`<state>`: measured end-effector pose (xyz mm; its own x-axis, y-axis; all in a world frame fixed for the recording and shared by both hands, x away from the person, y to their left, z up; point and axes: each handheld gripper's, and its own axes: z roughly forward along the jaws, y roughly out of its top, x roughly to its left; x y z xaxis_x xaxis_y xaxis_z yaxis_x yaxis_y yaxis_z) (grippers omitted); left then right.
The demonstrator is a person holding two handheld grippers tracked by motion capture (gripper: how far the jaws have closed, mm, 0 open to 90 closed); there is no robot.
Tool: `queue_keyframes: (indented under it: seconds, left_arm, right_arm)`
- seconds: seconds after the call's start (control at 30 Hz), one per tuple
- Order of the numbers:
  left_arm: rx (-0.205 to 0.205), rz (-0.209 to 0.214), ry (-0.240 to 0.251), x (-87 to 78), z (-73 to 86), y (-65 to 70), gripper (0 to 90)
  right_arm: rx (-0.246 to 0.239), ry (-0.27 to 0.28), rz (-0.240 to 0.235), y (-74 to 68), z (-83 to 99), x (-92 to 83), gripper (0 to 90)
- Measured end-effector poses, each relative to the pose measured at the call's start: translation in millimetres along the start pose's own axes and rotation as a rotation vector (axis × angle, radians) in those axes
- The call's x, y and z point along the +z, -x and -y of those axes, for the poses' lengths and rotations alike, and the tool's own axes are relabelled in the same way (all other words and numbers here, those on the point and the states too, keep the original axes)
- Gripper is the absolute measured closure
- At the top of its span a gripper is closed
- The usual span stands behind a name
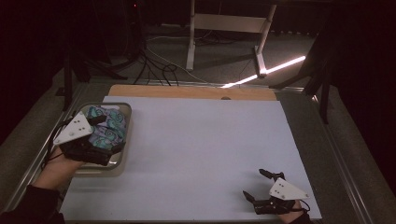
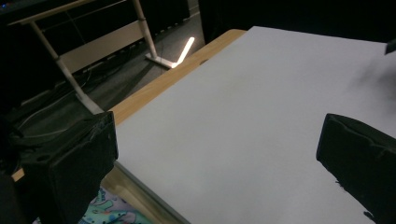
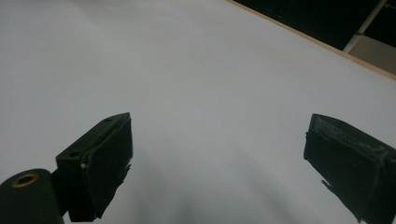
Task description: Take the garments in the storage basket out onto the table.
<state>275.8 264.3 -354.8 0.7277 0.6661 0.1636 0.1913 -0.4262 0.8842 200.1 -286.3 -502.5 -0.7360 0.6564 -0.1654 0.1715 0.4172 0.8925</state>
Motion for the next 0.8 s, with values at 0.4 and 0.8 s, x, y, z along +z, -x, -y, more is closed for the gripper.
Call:
queue_keyframes:
  seconds: [0.4,0.8]
  left_arm:
    - [-0.095,-0.155,-0.006,11.7,5.4,-29.0,0.0]
    - [-0.228,-0.360,-0.081,32.2,30.7,-65.4,0.0]
  right_arm:
    - [0.007,-0.002,-0.009,-1.4,0.2,0.9,8.3]
    - [-0.002,-0.003,-0.010,-2.2,0.6,1.6,8.3]
